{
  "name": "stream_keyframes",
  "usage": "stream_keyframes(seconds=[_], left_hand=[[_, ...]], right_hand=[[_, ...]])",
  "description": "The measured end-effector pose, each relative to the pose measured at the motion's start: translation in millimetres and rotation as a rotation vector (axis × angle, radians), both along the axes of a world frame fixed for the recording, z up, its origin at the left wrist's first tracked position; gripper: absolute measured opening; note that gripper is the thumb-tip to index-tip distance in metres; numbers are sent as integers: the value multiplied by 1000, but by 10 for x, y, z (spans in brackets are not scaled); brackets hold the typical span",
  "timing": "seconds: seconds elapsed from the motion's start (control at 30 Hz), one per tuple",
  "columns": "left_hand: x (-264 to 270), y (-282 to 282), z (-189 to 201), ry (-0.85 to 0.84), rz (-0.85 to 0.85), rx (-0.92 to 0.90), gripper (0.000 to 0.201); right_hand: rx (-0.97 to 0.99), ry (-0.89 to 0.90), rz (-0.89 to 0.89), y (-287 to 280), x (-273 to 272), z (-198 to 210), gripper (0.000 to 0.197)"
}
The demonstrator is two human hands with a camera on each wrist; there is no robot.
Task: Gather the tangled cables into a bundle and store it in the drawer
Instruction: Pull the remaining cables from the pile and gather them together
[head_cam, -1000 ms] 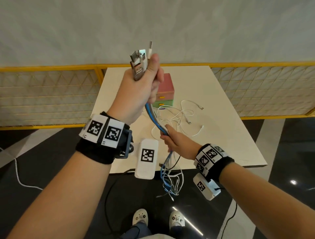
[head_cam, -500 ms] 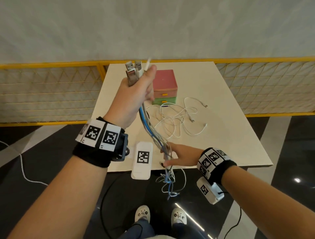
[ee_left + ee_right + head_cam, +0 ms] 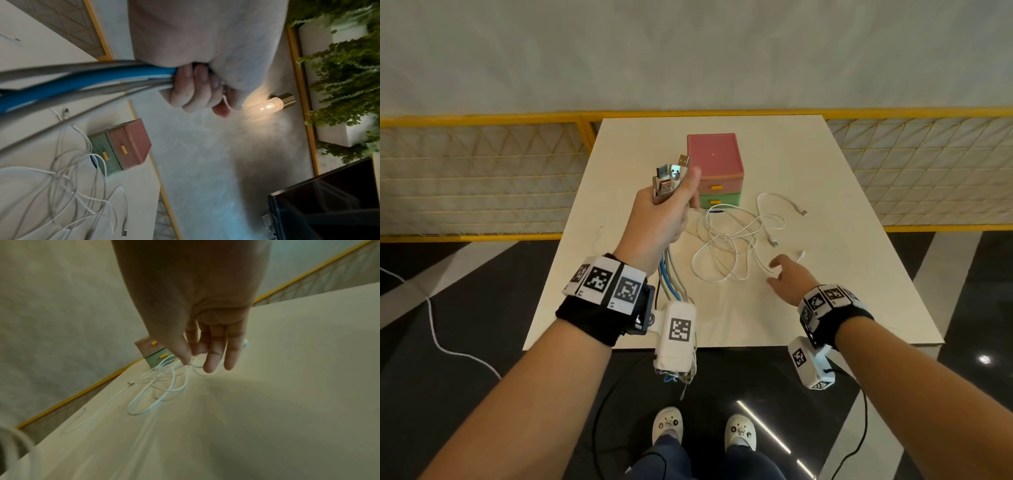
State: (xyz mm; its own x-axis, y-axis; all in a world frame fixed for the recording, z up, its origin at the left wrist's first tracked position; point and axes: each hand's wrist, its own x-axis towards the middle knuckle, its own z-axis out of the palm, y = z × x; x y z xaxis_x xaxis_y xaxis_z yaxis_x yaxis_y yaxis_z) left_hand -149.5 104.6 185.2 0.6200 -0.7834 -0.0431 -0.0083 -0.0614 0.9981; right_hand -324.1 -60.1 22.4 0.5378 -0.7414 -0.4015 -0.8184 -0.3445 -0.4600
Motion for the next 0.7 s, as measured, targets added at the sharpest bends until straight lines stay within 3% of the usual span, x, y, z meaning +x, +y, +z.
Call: stream_keyframes(seconds=[0.17,0.3,0.43,0.6,0.7], left_hand=[[14,-124,-68,52,-5,-2,36],[21,-223,-119,50,30,7,23],[53,-291,-118,65,60,20,40],[137,-361,-149,179,102,-20,43],[177,-410,-171,196,115,-57,44]], right_hand=[[210,-8,-185,-192,101,-204,58],[299,-69,-309,-254,170,-375,34],[152,-136,-375,-332,164,-444,24],[-4,-505,-466,-222,150,-152,16],[13,-793,-425,-116,215,105,28]])
